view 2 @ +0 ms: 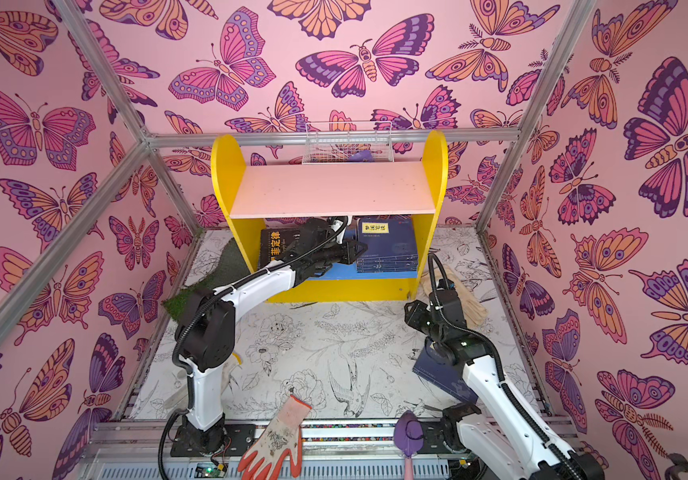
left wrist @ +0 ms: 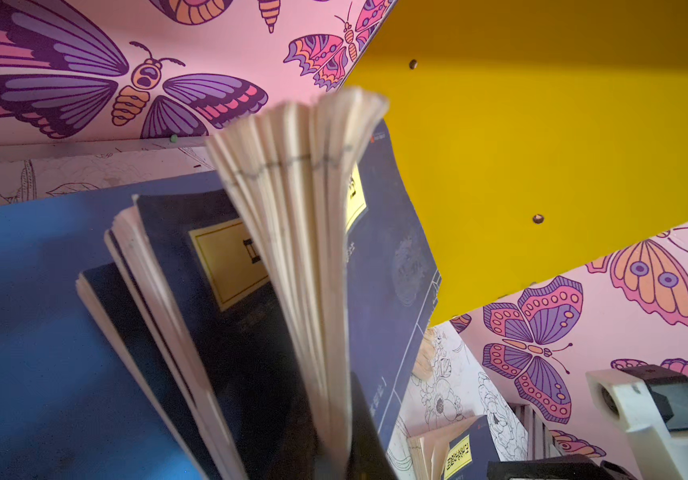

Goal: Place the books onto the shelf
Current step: 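Lower the book onto the shelf stack with the left gripper while the right gripper withdraws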

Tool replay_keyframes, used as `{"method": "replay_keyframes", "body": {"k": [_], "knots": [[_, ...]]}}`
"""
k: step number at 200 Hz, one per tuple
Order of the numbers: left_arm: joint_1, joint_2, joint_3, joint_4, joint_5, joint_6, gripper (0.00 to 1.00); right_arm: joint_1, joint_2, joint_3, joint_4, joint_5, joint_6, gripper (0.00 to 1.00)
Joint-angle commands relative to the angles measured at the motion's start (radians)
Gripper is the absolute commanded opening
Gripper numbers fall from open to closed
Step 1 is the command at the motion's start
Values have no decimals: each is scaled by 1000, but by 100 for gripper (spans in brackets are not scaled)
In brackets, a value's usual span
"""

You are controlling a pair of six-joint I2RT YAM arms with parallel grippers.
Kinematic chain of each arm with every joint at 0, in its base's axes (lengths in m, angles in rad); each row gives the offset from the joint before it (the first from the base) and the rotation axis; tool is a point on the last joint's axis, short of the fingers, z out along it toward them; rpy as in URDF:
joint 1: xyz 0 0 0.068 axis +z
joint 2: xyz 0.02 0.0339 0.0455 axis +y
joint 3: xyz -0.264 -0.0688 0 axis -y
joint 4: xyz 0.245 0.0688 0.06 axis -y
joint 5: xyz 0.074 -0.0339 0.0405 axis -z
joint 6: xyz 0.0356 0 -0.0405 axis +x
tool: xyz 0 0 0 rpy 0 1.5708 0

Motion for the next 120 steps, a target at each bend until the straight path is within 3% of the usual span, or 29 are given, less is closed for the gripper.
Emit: {"method": "replay_keyframes", "body": {"k": [1, 120], "knots": [[-11, 13, 29, -29, 44, 33, 0, -6, -2, -3, 6, 12, 1, 43], [16, 33, 39, -37, 70, -6, 0, -6, 11, 6, 16, -8, 1, 44]]}}
